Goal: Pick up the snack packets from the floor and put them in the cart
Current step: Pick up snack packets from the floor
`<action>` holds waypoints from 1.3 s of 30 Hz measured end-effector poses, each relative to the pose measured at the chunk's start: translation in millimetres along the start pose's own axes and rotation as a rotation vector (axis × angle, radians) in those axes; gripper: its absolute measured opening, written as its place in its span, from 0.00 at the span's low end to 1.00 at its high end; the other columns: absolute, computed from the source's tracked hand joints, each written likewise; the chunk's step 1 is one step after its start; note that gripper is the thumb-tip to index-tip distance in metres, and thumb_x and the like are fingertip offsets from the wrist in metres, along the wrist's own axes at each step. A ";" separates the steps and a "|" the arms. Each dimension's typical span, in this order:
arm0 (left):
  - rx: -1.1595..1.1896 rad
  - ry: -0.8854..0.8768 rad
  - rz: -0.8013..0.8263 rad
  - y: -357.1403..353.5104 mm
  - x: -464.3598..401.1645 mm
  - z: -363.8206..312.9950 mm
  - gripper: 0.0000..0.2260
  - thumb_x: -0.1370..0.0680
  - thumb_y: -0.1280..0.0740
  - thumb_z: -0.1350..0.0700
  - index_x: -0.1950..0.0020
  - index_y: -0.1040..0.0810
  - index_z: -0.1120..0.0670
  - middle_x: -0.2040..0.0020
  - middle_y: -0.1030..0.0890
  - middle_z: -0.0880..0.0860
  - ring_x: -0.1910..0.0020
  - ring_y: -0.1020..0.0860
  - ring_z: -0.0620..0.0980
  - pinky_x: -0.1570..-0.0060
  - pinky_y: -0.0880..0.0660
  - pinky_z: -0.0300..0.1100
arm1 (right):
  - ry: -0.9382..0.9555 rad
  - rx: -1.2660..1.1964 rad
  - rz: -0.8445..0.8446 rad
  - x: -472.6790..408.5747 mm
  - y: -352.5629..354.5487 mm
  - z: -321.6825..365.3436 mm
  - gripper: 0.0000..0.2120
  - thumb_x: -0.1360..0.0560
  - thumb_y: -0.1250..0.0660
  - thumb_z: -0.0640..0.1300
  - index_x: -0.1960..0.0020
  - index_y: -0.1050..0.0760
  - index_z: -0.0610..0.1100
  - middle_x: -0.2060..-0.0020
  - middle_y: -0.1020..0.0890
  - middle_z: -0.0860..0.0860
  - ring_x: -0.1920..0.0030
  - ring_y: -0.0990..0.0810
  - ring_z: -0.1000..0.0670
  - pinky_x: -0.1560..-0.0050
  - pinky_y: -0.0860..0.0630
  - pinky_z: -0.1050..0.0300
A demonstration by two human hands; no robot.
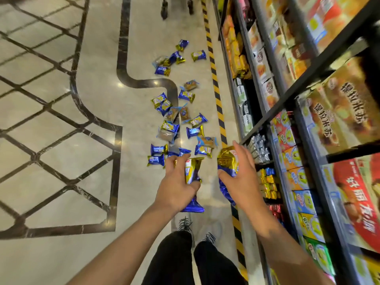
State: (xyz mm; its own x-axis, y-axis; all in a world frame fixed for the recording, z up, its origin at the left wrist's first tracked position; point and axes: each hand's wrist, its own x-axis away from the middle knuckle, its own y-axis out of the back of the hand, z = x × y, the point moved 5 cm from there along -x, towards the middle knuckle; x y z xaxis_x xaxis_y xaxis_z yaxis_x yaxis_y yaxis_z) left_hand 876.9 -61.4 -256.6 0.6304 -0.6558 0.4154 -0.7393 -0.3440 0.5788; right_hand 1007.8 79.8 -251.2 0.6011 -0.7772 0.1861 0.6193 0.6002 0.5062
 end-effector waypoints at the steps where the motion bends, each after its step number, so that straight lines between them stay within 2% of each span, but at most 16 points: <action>1: 0.005 -0.012 -0.004 8.5 11.6 -6.0 0.35 0.27 0.28 0.55 0.24 0.39 0.42 0.30 0.41 0.46 0.43 0.24 0.49 0.44 0.28 0.39 | 0.008 -0.005 0.010 5.1 2.7 9.1 0.39 0.28 0.27 0.37 0.24 0.40 0.54 0.32 0.37 0.61 0.40 0.38 0.78 0.47 0.38 0.83; 3: 0.026 -0.039 -0.032 22.6 32.6 -14.2 0.35 0.27 0.28 0.54 0.24 0.39 0.41 0.31 0.41 0.45 0.43 0.24 0.49 0.41 0.25 0.42 | 0.026 -0.011 0.022 15.4 7.0 24.7 0.40 0.28 0.27 0.38 0.24 0.40 0.56 0.33 0.37 0.62 0.39 0.37 0.76 0.47 0.37 0.81; 5: 0.040 -0.049 -0.068 34.7 50.3 -19.3 0.35 0.27 0.28 0.54 0.24 0.39 0.41 0.31 0.41 0.44 0.43 0.23 0.48 0.41 0.25 0.44 | 0.055 -0.014 0.034 25.8 7.7 36.6 0.40 0.29 0.26 0.39 0.24 0.40 0.57 0.31 0.36 0.59 0.35 0.34 0.69 0.43 0.38 0.79; 8: 0.059 -0.036 -0.136 52.7 70.6 -22.9 0.36 0.26 0.28 0.54 0.23 0.41 0.40 0.31 0.42 0.43 0.44 0.24 0.45 0.41 0.25 0.41 | 0.091 0.000 0.080 39.4 0.6 50.2 0.40 0.29 0.26 0.40 0.25 0.41 0.60 0.30 0.35 0.59 0.31 0.34 0.59 0.35 0.36 0.65; 10: 0.079 -0.043 -0.174 64.6 82.5 -24.9 0.36 0.26 0.28 0.54 0.23 0.41 0.39 0.32 0.42 0.42 0.45 0.24 0.44 0.42 0.26 0.39 | 0.101 0.009 0.108 46.8 -6.3 60.4 0.40 0.29 0.26 0.40 0.23 0.41 0.56 0.28 0.36 0.57 0.29 0.35 0.57 0.33 0.35 0.61; 12: 0.085 -0.063 -0.202 76.4 91.3 -24.4 0.36 0.27 0.29 0.53 0.23 0.41 0.38 0.32 0.42 0.44 0.46 0.24 0.44 0.42 0.26 0.40 | 0.117 0.011 0.130 52.1 -13.0 73.7 0.40 0.29 0.26 0.39 0.23 0.41 0.54 0.27 0.37 0.56 0.28 0.35 0.57 0.33 0.36 0.66; 14: 0.086 -0.074 -0.230 88.9 97.0 -20.1 0.36 0.27 0.29 0.53 0.23 0.40 0.38 0.32 0.41 0.45 0.47 0.23 0.46 0.42 0.25 0.42 | 0.136 0.022 0.150 57.0 -19.4 88.3 0.39 0.28 0.27 0.39 0.23 0.41 0.55 0.27 0.38 0.56 0.30 0.35 0.59 0.40 0.40 0.79; 16: 0.091 -0.086 -0.258 101.7 100.7 -14.7 0.36 0.27 0.28 0.53 0.24 0.40 0.38 0.32 0.41 0.45 0.49 0.24 0.42 0.45 0.26 0.37 | 0.165 0.040 0.165 60.3 -24.6 102.5 0.40 0.28 0.27 0.40 0.23 0.42 0.55 0.26 0.39 0.56 0.30 0.36 0.61 0.45 0.42 0.84; 19: 0.096 -0.111 -0.279 120.0 104.7 -3.5 0.36 0.27 0.27 0.54 0.24 0.39 0.38 0.32 0.41 0.45 0.51 0.29 0.35 0.50 0.31 0.30 | 0.207 0.081 0.169 66.2 -33.6 123.3 0.40 0.28 0.27 0.41 0.22 0.43 0.57 0.26 0.40 0.59 0.30 0.37 0.62 0.46 0.41 0.83; 23: 0.117 -0.128 -0.307 154.9 107.5 18.7 0.36 0.27 0.26 0.53 0.25 0.40 0.37 0.31 0.42 0.46 0.48 0.27 0.41 0.47 0.31 0.30 | 0.224 0.059 0.124 72.9 -53.9 157.3 0.39 0.29 0.26 0.38 0.24 0.38 0.55 0.28 0.36 0.56 0.33 0.32 0.60 0.47 0.38 0.83; 26: 0.136 -0.129 -0.340 186.8 111.5 41.9 0.36 0.27 0.26 0.52 0.25 0.41 0.34 0.32 0.43 0.44 0.49 0.27 0.40 0.53 0.32 0.25 | 0.240 0.089 0.121 73.7 -84.2 182.5 0.38 0.29 0.25 0.38 0.24 0.37 0.52 0.29 0.35 0.52 0.32 0.30 0.55 0.38 0.35 0.75; 28: 0.150 -0.105 -0.368 210.2 112.2 61.4 0.36 0.26 0.27 0.51 0.23 0.40 0.38 0.31 0.43 0.44 0.49 0.27 0.40 0.50 0.30 0.29 | 0.254 0.130 0.144 72.7 -109.6 201.2 0.39 0.28 0.25 0.40 0.23 0.39 0.52 0.28 0.35 0.53 0.30 0.31 0.53 0.32 0.31 0.61; 29: 0.160 -0.090 -0.380 221.6 112.3 72.5 0.36 0.26 0.27 0.51 0.23 0.40 0.39 0.30 0.43 0.44 0.48 0.27 0.41 0.47 0.28 0.33 | 0.255 0.152 0.154 72.0 -123.3 209.9 0.39 0.28 0.25 0.42 0.23 0.40 0.53 0.28 0.36 0.53 0.29 0.32 0.53 0.31 0.32 0.57; 33: 0.209 -0.049 -0.398 264.2 112.8 119.1 0.38 0.26 0.26 0.50 0.22 0.42 0.40 0.29 0.44 0.43 0.41 0.27 0.44 0.42 0.25 0.42 | 0.258 0.227 0.171 71.0 -177.1 242.8 0.39 0.27 0.26 0.43 0.22 0.41 0.52 0.26 0.37 0.53 0.26 0.40 0.55 0.32 0.41 0.62; 37: 0.232 -0.006 -0.418 303.6 116.1 162.1 0.37 0.26 0.27 0.50 0.22 0.43 0.39 0.27 0.46 0.42 0.36 0.27 0.47 0.38 0.25 0.47 | 0.283 0.230 0.213 70.9 -228.1 272.5 0.38 0.27 0.26 0.43 0.22 0.41 0.53 0.25 0.36 0.52 0.24 0.42 0.53 0.26 0.40 0.54; 39: 0.242 0.008 -0.433 321.9 115.9 181.8 0.37 0.26 0.26 0.51 0.23 0.42 0.39 0.28 0.45 0.42 0.37 0.27 0.47 0.37 0.25 0.46 | 0.304 0.237 0.240 70.0 -253.4 286.3 0.38 0.27 0.26 0.44 0.22 0.41 0.53 0.26 0.36 0.51 0.25 0.41 0.53 0.29 0.40 0.58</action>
State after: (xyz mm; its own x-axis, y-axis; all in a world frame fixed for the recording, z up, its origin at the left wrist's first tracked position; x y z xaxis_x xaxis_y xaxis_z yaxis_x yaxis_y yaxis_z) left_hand 669.0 -370.4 -149.6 0.8929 -0.4132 0.1791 -0.4424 -0.7306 0.5201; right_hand 748.3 -180.8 -125.4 0.8564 -0.5095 0.0835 0.3334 0.6692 0.6641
